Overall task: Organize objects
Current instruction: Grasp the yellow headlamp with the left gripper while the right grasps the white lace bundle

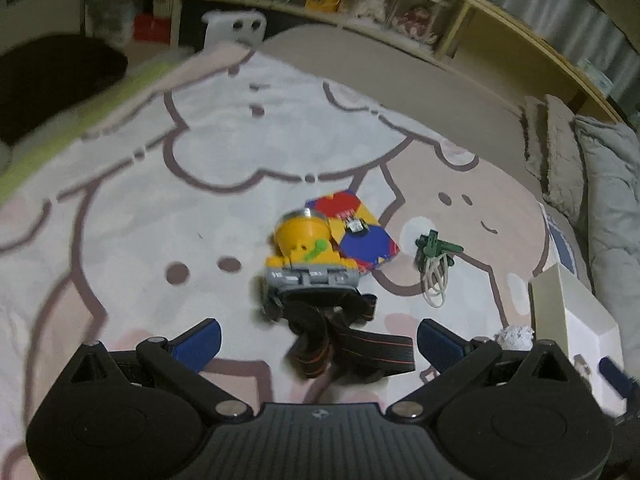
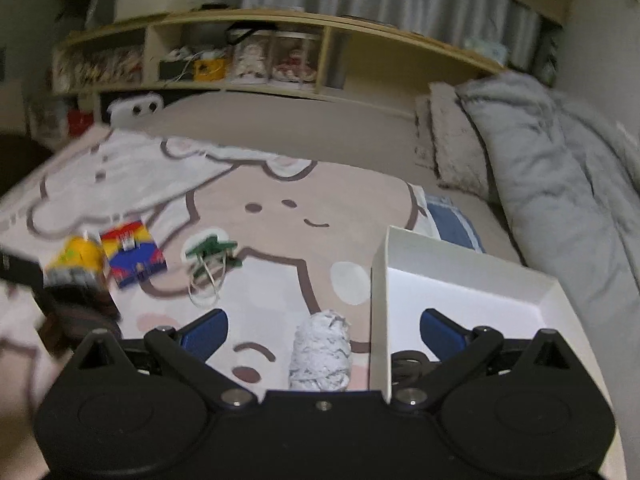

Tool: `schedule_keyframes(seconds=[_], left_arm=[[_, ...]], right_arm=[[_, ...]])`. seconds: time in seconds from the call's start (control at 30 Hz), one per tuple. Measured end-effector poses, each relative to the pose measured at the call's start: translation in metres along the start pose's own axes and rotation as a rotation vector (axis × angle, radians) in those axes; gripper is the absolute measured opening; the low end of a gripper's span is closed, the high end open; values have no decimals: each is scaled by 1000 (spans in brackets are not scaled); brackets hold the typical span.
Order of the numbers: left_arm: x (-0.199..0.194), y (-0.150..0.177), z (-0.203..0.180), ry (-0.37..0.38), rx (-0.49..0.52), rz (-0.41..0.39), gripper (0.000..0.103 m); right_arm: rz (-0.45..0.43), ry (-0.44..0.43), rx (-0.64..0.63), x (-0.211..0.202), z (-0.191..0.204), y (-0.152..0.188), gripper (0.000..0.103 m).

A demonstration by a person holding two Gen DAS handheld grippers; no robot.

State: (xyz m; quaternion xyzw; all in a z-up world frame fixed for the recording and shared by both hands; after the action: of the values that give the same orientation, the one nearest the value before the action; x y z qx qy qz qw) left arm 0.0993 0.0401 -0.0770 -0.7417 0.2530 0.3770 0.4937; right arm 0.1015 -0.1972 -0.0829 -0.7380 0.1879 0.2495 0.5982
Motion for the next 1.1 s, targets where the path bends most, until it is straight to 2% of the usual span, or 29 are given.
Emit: schedule_keyframes(seconds=[0.17, 0.23, 0.3, 0.47, 0.53, 0.57, 0.6, 0.7, 0.83, 0.87, 0.9, 0.97, 1.07, 1.1], left_arm=[[18, 2, -3, 48, -53, 24, 98], [24, 3, -5, 44, -50, 24, 97], [29, 3, -7, 41, -38, 22, 96], [41, 5, -9, 55, -40, 29, 93], [44, 6, -11, 64, -25, 30, 90], [47, 7, -13, 67, -18, 34, 90], [48, 8, -13, 71, -16, 38, 90], [55, 9, -12, 86, -33, 51, 86], [64, 9, -8, 126, -84, 60, 81], [65, 9, -7, 129, -93, 60, 81], [66, 10, -7, 131, -97, 62, 77], [69, 9, -4, 130, -112, 71, 64], [72, 9, -1, 153, -101, 102, 27], [73, 11, -2, 141, -88, 106, 10]], right_arm=[[14, 48, -140, 15, 11, 20, 103], [27, 73, -198, 20, 17, 26, 101], [31, 68, -259, 24, 23, 31, 87], [37, 77, -440, 34, 44, 43, 82], [48, 102, -502, 40, 51, 46, 70], [56, 120, -522, 43, 53, 47, 61], [73, 137, -527, 47, 54, 48, 57], [132, 154, -475, 57, 48, 45, 56], [129, 158, -458, 61, 48, 45, 55], [129, 158, -457, 61, 48, 46, 50], [129, 157, -457, 62, 48, 46, 45], [130, 157, -458, 62, 49, 48, 42], [134, 143, -450, 59, 47, 46, 39], [137, 136, -441, 59, 46, 45, 39]])
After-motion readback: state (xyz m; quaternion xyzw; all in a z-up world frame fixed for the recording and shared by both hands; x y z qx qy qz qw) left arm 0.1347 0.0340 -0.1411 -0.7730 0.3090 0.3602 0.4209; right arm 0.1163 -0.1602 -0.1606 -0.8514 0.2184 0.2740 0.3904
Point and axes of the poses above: each gripper's, at about its wrist camera, not at the fingertips, and x roughly the way its jaws point, z to its left, y to its underside, the point moved 1 cm from there along x, roughly the way its jaws point, and after that the axes turned 3 degrees about -y, right-handed, at the moved point
